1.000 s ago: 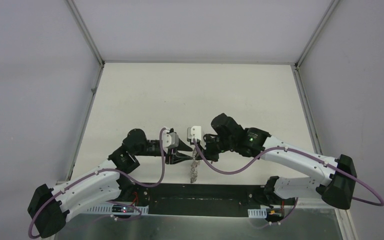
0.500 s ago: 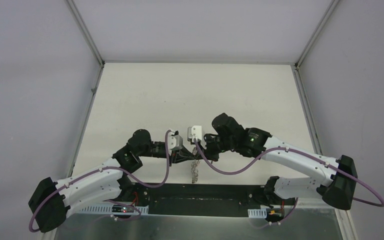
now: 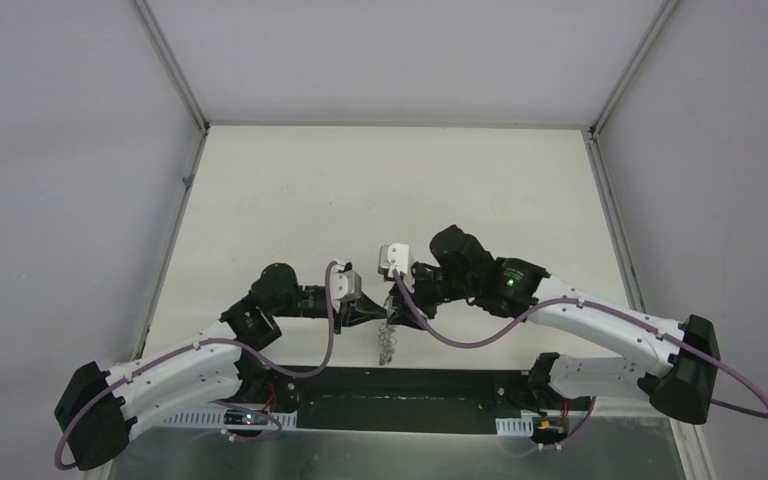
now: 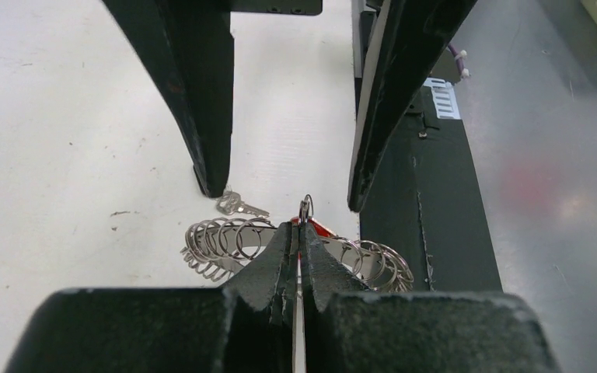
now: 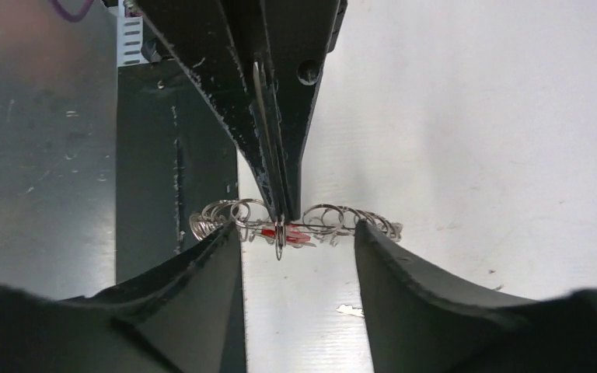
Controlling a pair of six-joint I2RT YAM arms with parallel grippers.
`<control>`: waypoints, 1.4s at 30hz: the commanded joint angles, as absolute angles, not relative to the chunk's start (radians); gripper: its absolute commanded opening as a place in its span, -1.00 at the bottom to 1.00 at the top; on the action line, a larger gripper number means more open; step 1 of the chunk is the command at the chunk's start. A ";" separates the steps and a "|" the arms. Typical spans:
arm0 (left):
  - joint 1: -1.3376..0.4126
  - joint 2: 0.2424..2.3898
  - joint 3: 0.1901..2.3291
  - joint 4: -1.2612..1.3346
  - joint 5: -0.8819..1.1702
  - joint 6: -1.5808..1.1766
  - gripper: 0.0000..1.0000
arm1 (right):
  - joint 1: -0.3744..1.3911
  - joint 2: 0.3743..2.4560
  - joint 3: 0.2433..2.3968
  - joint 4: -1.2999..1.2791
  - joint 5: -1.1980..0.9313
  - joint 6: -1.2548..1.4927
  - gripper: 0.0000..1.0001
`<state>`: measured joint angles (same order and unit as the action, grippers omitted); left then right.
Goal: Put the keys on the keyring
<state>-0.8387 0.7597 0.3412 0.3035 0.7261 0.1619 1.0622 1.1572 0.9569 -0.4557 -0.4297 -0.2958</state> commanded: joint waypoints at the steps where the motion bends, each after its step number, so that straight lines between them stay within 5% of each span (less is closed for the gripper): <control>1: -0.848 0.696 0.325 0.360 0.661 0.109 -1.00 | 1.051 1.066 0.914 -0.309 -0.392 -0.229 0.25; 10: -0.848 0.615 0.241 0.579 0.624 0.030 -1.00 | 0.939 0.923 0.723 -0.025 -0.564 -0.067 0.20; 27: -0.849 0.622 0.260 0.709 0.684 0.016 -1.00 | 0.911 0.981 0.650 0.297 -0.759 0.046 -0.34; 36: -0.848 0.615 0.269 0.701 0.684 0.016 -1.00 | 0.911 0.977 0.627 0.296 -0.759 0.034 -0.13; 42: -0.849 0.611 0.271 0.700 0.684 0.015 -1.00 | 0.911 0.950 0.596 0.297 -0.724 0.032 -0.33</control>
<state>-0.8387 0.6277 0.2321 0.6224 0.6636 0.0315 0.9146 0.9836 0.6147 0.2447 -0.7372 0.0353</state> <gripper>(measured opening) 0.009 0.352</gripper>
